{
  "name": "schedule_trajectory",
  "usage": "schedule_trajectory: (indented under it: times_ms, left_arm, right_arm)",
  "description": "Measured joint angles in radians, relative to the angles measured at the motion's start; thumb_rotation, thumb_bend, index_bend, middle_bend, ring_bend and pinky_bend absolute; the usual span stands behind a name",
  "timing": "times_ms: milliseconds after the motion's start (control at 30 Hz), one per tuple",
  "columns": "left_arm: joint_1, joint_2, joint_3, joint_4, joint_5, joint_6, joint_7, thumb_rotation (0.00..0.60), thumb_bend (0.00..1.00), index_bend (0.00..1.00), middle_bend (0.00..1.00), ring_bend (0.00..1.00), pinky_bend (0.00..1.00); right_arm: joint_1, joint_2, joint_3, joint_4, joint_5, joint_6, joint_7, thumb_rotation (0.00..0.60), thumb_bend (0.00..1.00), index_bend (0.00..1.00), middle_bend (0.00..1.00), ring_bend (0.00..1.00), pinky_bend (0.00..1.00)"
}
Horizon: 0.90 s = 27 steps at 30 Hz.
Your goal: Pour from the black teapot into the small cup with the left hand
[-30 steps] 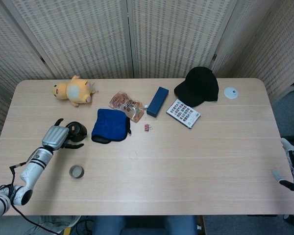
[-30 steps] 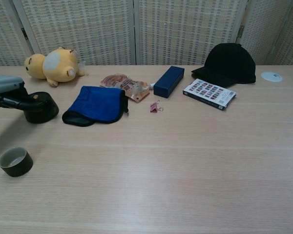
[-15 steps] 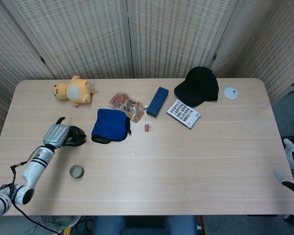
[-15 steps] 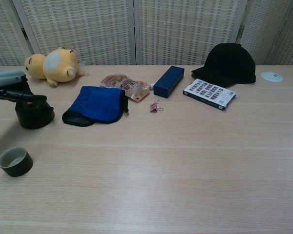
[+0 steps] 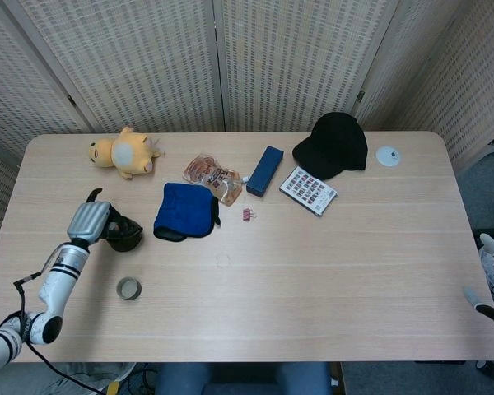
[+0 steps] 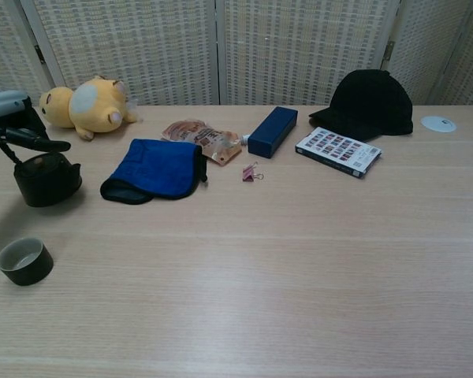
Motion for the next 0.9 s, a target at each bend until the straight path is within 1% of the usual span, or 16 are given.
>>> schedule_trajectory:
  times_ms: [100,133,167,200,233,267,300,400,467,500,600,733,900]
  left_arm:
    - [0.009,-0.007,-0.019,-0.011,-0.024,0.036,0.02,0.267,0.25,1.0,1.0,0.95,0.0]
    - [0.012,-0.009,-0.025,-0.015,-0.033,0.047,0.028,0.239,0.25,1.0,1.0,0.95,0.0]
    - [0.015,-0.01,-0.031,-0.021,-0.042,0.057,0.036,0.193,0.25,1.0,1.0,0.95,0.0]
    - [0.019,-0.011,-0.039,-0.031,-0.053,0.067,0.046,0.164,0.25,1.0,1.0,0.96,0.0]
    - [0.021,-0.012,-0.044,-0.037,-0.061,0.073,0.053,0.147,0.25,1.0,1.0,0.96,0.0]
    - [0.023,-0.012,-0.048,-0.042,-0.066,0.079,0.06,0.16,0.26,1.0,1.0,0.96,0.0]
    - [0.025,-0.014,-0.052,-0.046,-0.071,0.088,0.069,0.186,0.27,1.0,1.0,0.96,0.0]
    - [0.029,-0.02,-0.059,-0.05,-0.078,0.115,0.093,0.284,0.34,1.0,1.0,0.97,0.02]
    - [0.031,-0.027,-0.063,-0.05,-0.08,0.134,0.105,0.348,0.37,1.0,1.0,0.97,0.04]
    - [0.033,-0.03,-0.065,-0.05,-0.079,0.144,0.111,0.359,0.37,1.0,1.0,0.97,0.05]
    - [0.036,-0.037,-0.069,-0.049,-0.074,0.162,0.115,0.362,0.38,1.0,1.0,0.97,0.08]
    - [0.04,-0.041,-0.071,-0.046,-0.061,0.186,0.117,0.374,0.4,1.0,1.0,0.97,0.14]
    - [0.046,-0.035,-0.071,-0.052,-0.043,0.196,0.102,0.412,0.44,1.0,1.0,0.97,0.18]
  right_arm:
    - [0.0,-0.001,0.0,-0.001,0.0,0.001,-0.001,0.6,0.16,0.16,0.28,0.16,0.18]
    - [0.0,-0.001,0.0,-0.001,0.0,0.001,-0.001,0.6,0.16,0.16,0.28,0.16,0.18]
    - [0.0,-0.001,0.0,-0.001,0.0,0.001,-0.002,0.6,0.16,0.16,0.28,0.16,0.18]
    - [0.0,-0.001,0.0,-0.002,-0.001,0.001,-0.003,0.6,0.16,0.16,0.28,0.16,0.18]
    - [0.0,-0.001,0.001,-0.002,-0.001,0.001,-0.003,0.6,0.16,0.16,0.28,0.16,0.18]
    - [0.0,-0.001,0.001,-0.003,-0.001,0.001,-0.004,0.6,0.16,0.16,0.28,0.16,0.18]
    - [0.0,-0.001,0.001,-0.004,-0.002,0.002,-0.004,0.6,0.16,0.16,0.28,0.16,0.18]
    - [0.0,-0.001,0.001,-0.005,-0.002,0.001,-0.005,0.6,0.16,0.16,0.28,0.16,0.18]
    - [0.0,0.0,0.001,-0.006,-0.002,0.001,-0.005,0.6,0.16,0.16,0.28,0.16,0.18]
    - [-0.001,0.0,0.001,-0.006,-0.003,0.001,-0.005,0.6,0.16,0.16,0.28,0.16,0.18]
    - [-0.002,0.0,0.001,-0.006,-0.003,0.003,-0.005,0.6,0.16,0.16,0.28,0.16,0.18]
    - [-0.002,0.001,0.0,-0.007,-0.003,0.002,-0.005,0.6,0.16,0.16,0.28,0.16,0.18]
    - [-0.001,0.0,0.001,-0.008,-0.003,-0.001,-0.006,0.6,0.16,0.16,0.28,0.16,0.18]
